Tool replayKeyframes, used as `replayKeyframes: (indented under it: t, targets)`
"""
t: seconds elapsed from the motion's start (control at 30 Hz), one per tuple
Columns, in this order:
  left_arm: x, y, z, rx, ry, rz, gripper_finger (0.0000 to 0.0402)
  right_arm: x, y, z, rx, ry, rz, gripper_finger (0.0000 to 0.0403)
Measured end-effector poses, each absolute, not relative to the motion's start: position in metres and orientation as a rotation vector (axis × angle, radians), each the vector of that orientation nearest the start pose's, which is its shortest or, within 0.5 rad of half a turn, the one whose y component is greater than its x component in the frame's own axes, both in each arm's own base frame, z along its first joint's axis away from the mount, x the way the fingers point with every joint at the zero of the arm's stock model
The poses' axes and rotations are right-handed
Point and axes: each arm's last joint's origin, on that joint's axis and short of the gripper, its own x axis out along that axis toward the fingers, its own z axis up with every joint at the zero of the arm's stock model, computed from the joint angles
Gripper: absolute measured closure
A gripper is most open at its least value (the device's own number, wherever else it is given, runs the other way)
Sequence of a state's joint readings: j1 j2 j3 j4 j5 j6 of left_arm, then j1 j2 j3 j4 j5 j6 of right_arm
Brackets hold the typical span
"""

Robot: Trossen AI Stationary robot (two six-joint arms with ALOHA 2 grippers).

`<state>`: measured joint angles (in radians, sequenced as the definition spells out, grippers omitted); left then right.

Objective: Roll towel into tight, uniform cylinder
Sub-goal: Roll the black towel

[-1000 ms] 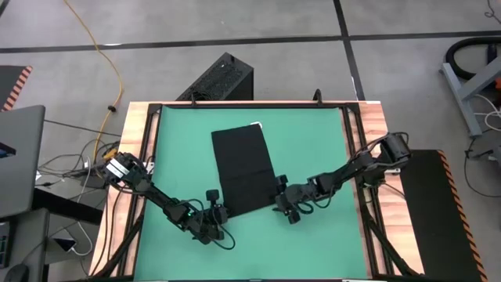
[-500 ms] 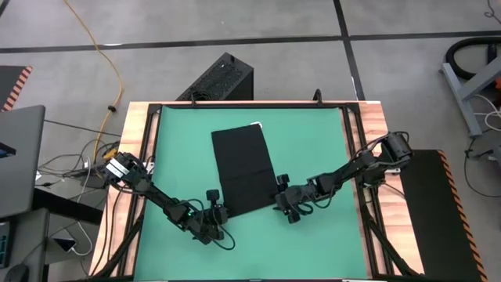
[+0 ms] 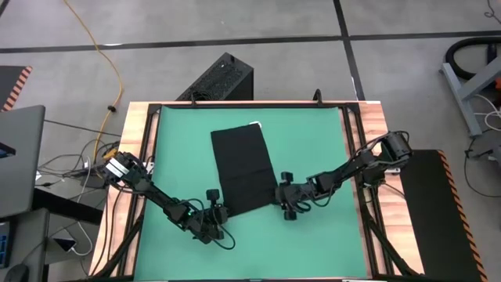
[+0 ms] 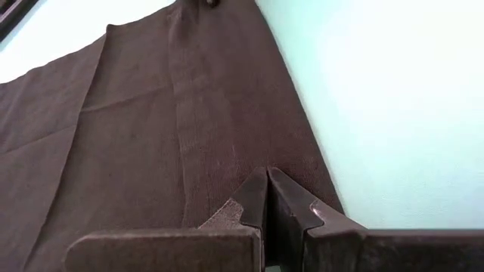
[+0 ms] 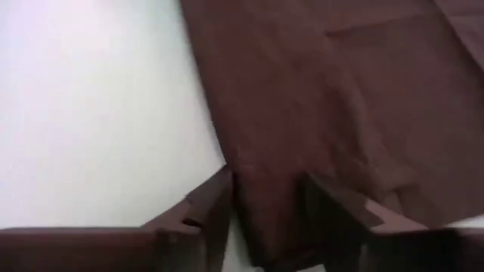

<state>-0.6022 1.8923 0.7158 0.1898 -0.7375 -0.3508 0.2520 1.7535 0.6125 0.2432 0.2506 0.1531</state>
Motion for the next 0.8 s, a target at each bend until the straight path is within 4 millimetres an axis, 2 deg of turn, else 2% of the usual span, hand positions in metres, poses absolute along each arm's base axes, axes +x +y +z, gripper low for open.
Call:
replayKeyframes:
  t: [0.17,0.37,0.47,0.63,0.8]
  targets:
    - [0.26,-0.158,0.081,0.3,0.68,0.282,0.0401,0.276,0.067,0.09,-0.041,0.851,-0.135,0.0312]
    - [0.26,-0.167,0.103,0.42,0.584,0.313,0.0401,0.274,0.075,0.091,0.01,0.828,-0.156,0.0386]
    - [0.26,-0.168,0.107,0.418,0.56,0.332,0.0401,0.273,0.083,0.092,0.028,0.809,-0.14,0.0392]
    - [0.258,-0.164,0.103,0.403,0.563,0.324,0.0401,0.276,0.091,0.096,0.073,0.783,-0.149,0.0382]
    - [0.254,-0.166,0.101,0.356,0.515,0.253,0.0401,0.281,0.1,0.102,0.12,0.767,-0.113,0.0386]
